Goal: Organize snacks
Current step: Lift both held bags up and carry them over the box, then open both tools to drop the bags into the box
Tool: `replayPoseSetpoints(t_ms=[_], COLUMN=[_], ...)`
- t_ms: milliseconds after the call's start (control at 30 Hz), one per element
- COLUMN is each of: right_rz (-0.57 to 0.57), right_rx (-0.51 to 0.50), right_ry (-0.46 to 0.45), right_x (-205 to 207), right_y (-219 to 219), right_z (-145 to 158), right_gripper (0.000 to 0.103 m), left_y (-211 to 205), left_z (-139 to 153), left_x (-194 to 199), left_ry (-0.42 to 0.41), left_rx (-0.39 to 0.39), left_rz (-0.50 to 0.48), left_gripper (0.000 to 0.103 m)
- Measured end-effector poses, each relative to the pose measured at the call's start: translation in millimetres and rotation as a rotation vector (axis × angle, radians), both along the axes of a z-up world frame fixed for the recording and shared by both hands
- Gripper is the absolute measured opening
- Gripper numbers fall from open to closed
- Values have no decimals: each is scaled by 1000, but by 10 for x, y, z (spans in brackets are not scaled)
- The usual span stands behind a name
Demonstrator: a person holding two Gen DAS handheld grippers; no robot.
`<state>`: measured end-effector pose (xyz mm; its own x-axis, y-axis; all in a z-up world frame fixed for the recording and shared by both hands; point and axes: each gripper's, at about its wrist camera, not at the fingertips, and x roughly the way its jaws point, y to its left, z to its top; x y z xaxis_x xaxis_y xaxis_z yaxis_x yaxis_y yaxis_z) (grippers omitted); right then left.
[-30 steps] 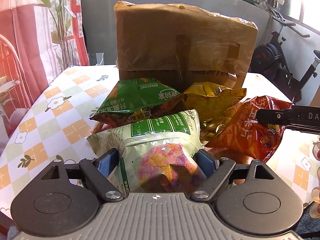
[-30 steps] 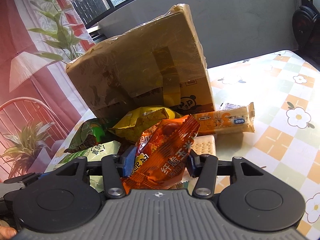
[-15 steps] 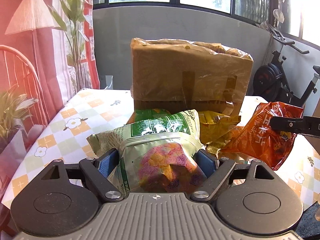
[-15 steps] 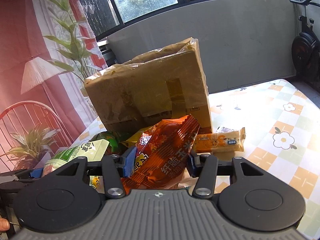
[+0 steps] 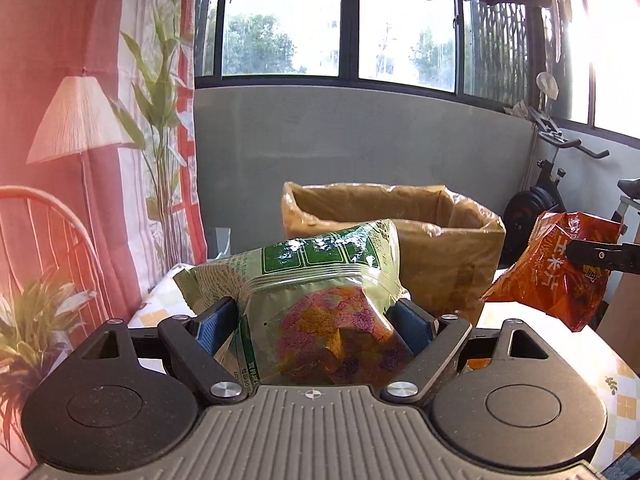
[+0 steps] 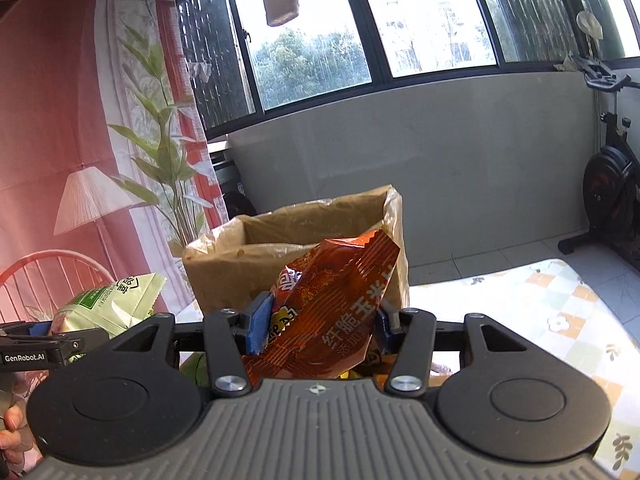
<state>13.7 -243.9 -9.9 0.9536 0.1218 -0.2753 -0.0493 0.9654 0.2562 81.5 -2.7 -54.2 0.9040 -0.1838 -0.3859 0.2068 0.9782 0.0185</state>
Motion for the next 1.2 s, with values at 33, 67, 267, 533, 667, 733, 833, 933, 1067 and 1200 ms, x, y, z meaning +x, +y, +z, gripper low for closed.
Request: replayPoseSetpoints(t_ms=[33,67,267,533,667,733,833,933,1067,1200], right_rz=[1,0,-1,30,51,59,67,77,87,91], right_rx=[-10,-22,-92,-130,-132,-141,-145,-138,-141,-140], right_ry=[-15,-27,-73,-51,-32,-18,3,36,77,104], right_x=[47,90,508,1209,1573,1746,1985,2172,2326,2374], right_y=[-14,-25,-80,-173,-216,-240,-249,-276,-281,-282], right_z=[67,121,354,434,421,392,339,249,117,51], right_gripper=[53,53,53,53,53,53,53,53,55,70], left_y=[-21,-50,-246,-564,-717,-779,-887,-970,-984,-975], left_z=[58,118,374,591,622,587,534,449,370,318], left_x=[36,80,467,1074,1430,1663,1957,2179,2403,2475], left_ry=[-17,-37,-97,-123,-119,-104,-75,-47,-22,2], left_rx=[3,8,25,55,67,82,103,99,65,60], left_rz=[-9,-19,-49,-70,-68,-65,-71,-84,-83,-91], left_gripper=[87,87,87,87,87,87,88,88,91,92])
